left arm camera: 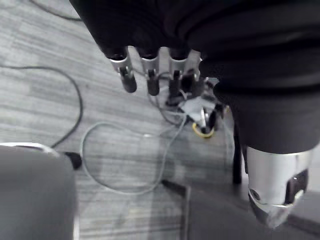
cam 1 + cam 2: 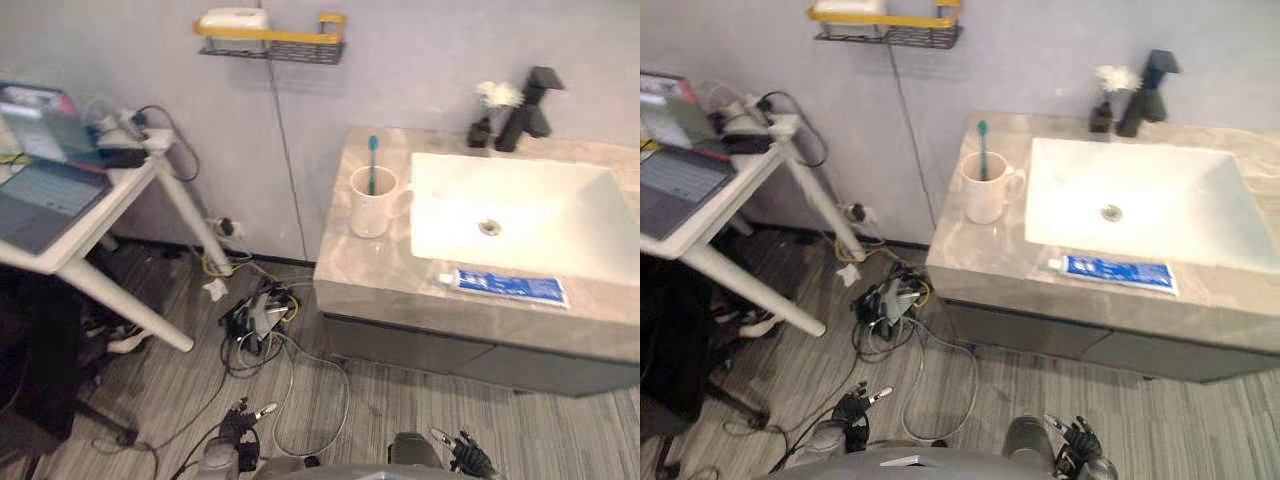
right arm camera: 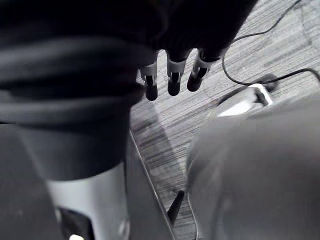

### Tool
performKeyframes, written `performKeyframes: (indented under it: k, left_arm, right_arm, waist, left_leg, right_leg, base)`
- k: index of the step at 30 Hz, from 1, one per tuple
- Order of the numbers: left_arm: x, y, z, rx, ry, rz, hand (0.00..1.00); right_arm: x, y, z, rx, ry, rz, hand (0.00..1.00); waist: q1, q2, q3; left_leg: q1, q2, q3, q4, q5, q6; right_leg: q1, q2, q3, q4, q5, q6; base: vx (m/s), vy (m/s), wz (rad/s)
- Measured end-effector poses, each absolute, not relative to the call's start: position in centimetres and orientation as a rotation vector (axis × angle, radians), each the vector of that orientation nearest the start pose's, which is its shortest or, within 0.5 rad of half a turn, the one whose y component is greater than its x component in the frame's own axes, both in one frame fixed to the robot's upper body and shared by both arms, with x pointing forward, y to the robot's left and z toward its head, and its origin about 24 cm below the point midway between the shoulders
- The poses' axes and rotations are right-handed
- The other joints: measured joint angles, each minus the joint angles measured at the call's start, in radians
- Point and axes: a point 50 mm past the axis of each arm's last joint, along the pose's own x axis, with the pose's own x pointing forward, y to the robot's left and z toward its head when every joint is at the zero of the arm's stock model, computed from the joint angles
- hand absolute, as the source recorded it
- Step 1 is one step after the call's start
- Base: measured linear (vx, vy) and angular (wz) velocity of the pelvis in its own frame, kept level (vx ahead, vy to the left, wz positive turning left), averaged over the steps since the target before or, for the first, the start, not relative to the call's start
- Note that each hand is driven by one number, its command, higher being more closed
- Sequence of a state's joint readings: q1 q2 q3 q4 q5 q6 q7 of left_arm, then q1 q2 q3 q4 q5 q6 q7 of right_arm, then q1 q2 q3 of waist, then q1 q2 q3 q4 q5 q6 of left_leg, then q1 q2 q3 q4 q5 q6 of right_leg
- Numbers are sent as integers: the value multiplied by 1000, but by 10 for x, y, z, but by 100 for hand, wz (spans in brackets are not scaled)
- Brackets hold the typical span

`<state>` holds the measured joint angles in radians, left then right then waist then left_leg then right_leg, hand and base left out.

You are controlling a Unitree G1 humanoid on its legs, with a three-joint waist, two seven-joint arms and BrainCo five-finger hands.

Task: Organize washtable

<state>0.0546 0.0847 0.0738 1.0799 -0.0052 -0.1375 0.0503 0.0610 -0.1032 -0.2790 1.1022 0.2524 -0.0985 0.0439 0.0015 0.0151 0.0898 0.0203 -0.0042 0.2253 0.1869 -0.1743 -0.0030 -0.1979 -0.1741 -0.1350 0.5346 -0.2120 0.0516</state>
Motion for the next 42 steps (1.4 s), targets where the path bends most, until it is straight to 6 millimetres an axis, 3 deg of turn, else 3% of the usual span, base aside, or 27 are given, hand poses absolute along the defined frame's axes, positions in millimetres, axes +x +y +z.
performKeyframes:
  k: [2,4,10,13,16,22,24,26,27,28,30,32,34,36,39,42]
  left_arm:
    - [111,191,-158,43,1016,163,0]
    - [110,184,-160,25,1026,150,0]
    - [102,181,-163,-14,1049,158,0]
    - [103,184,-162,-22,1041,176,0]
    - [101,187,-163,-28,1052,186,0]
    - [99,187,-163,-34,1061,184,0]
    - [100,189,-163,-46,1056,201,0]
    - [102,192,-162,-53,1041,220,0]
    - [104,193,-161,-51,1032,222,0]
    - [105,194,-160,-51,1025,224,0]
    - [113,194,-158,-53,1000,220,0]
    - [117,193,-157,-64,990,227,0]
    - [117,189,-157,-85,993,232,0]
    - [113,192,-158,-105,992,264,0]
    - [96,204,-160,-142,1016,355,0]
    - [73,207,-165,-150,1079,388,0]
  right_arm:
    - [102,-222,-156,260,978,-402,0]
    - [96,-224,-158,262,1011,-417,0]
    - [81,-229,-162,241,1059,-436,0]
    - [74,-228,-163,247,1080,-443,0]
    - [70,-226,-164,252,1089,-445,0]
    - [64,-226,-165,251,1101,-449,0]
    - [66,-227,-165,248,1095,-443,0]
    - [71,-228,-164,243,1082,-438,0]
    - [67,-230,-164,232,1089,-435,0]
    - [64,-229,-164,234,1098,-435,0]
    - [59,-228,-165,242,1112,-439,0]
    - [53,-226,-167,253,1124,-448,0]
    - [53,-233,-165,243,1118,-458,0]
    - [53,-237,-164,233,1115,-461,0]
    - [64,-235,-163,237,1087,-448,0]
    - [62,-232,-164,241,1095,-445,0]
  waist:
    - [-1,17,2]
    - [-20,29,5]
    - [-8,27,-1]
    - [7,12,0]
    - [3,-3,-3]
    - [6,-6,-4]
    - [9,-6,7]
    - [9,12,30]
    - [10,19,44]
    - [11,23,42]
    - [16,5,59]
    - [26,-2,83]
    - [33,26,85]
    - [60,38,85]
    - [65,26,77]
    - [65,15,32]
  left_leg:
    - [6,5,50,-27,7,-2]
    - [29,13,64,-48,22,-6]
    - [56,43,34,-101,68,-24]
    - [62,41,26,-122,89,-25]
    - [66,33,0,-142,109,-24]
    - [75,38,-7,-154,121,-31]
    - [55,60,17,-81,81,-43]
    - [17,108,28,48,8,-59]
    - [-10,149,27,141,-35,-88]
    - [-26,151,9,202,-37,-97]
    - [-92,148,-46,309,-1,-112]
    - [-103,125,-63,326,12,-98]
    - [-96,84,-88,170,0,-85]
    - [-61,59,-100,9,87,-66]
    - [-49,38,-95,-21,71,-40]
    - [-45,21,-93,-25,58,-9]
  right_leg:
    - [46,16,-40,-153,1,1]
    - [83,28,-42,-223,27,-3]
    - [192,97,-41,-456,162,-12]
    - [239,102,-49,-556,221,-14]
    - [254,101,-72,-588,238,-12]
    - [262,104,-73,-593,247,-11]
    - [261,119,-53,-572,237,-19]
    - [268,142,-34,-548,214,-42]
    - [272,169,-27,-545,205,-50]
    - [275,173,-29,-544,200,-54]
    - [281,163,-38,-524,189,-58]
    - [286,139,-38,-510,178,-58]
    - [282,128,-37,-522,180,-52]
    - [285,130,-9,-550,186,-42]
    - [293,125,34,-586,205,-18]
    - [289,115,39,-586,202,-13]
  base:
    - [27,-129,-121]
    - [-22,-48,-44]
    - [-73,-41,-4]
    - [-106,-9,8]
    - [-97,-17,18]
    - [-47,-15,2]
    - [-26,-45,-31]
    - [-78,-60,-39]
    - [-16,-64,-18]
    - [-4,-87,-5]
    - [-41,-105,17]
    - [-89,-45,10]
    - [-189,64,9]
    - [-109,126,-15]
    - [163,77,-19]
    - [243,69,-3]
